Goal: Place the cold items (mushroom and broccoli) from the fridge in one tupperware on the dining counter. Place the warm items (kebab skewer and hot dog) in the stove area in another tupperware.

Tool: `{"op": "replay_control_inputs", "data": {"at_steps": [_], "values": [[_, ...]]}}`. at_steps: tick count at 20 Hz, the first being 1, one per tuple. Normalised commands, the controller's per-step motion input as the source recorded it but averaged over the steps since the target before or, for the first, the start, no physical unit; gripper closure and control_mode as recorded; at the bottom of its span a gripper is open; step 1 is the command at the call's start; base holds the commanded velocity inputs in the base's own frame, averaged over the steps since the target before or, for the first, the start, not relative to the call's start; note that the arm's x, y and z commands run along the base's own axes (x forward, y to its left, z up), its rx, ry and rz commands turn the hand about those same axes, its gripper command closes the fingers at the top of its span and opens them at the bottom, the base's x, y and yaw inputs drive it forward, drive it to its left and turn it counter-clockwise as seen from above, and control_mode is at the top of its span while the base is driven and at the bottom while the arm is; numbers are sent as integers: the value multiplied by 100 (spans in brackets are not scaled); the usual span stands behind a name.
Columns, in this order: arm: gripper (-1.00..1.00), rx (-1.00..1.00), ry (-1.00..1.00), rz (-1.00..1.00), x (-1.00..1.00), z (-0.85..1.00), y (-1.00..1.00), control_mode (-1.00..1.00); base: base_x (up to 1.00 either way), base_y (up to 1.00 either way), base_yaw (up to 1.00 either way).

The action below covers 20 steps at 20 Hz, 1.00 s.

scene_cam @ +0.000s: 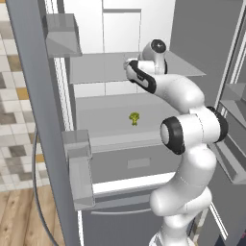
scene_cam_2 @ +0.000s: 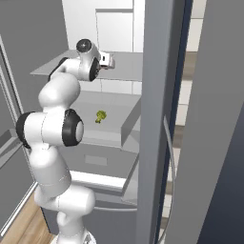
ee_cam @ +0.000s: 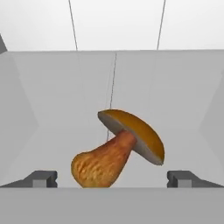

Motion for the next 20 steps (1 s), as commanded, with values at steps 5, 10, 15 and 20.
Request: {"op": "replay_control_inputs", "data": {"at_steps": [5, 10, 15, 20], "values": [[-100, 0, 0, -5, 55, -12, 12, -100, 0, 0, 0], [-100, 0, 0, -11, 80, -37, 4, -100, 0, 0, 0], [100, 1, 5, -13, 59, -41, 9, -100, 0, 0, 0], [100, 24, 17, -1, -28, -39, -11, -100, 0, 0, 0]]}}
